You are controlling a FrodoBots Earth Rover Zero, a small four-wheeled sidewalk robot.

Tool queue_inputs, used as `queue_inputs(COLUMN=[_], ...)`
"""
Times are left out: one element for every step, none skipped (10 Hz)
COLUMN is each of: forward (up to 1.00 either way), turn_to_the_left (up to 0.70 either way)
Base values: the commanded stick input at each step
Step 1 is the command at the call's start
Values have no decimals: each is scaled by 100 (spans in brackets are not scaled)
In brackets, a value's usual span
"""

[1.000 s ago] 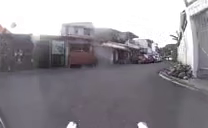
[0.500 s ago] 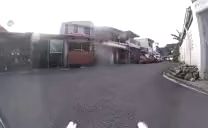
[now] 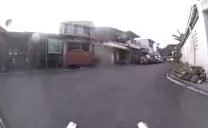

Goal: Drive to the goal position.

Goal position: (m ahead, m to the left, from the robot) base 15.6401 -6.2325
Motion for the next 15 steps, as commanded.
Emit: queue_inputs(forward=[70, 70, 70, 70, 70, 70, 70, 70, 70, 70, 70, 70, 70, 70, 70], turn_to_the_left=[-35, -35, -35, -35, -35, -35, -32, -25, 0, 0, 0, 0, 0, 0, 0])
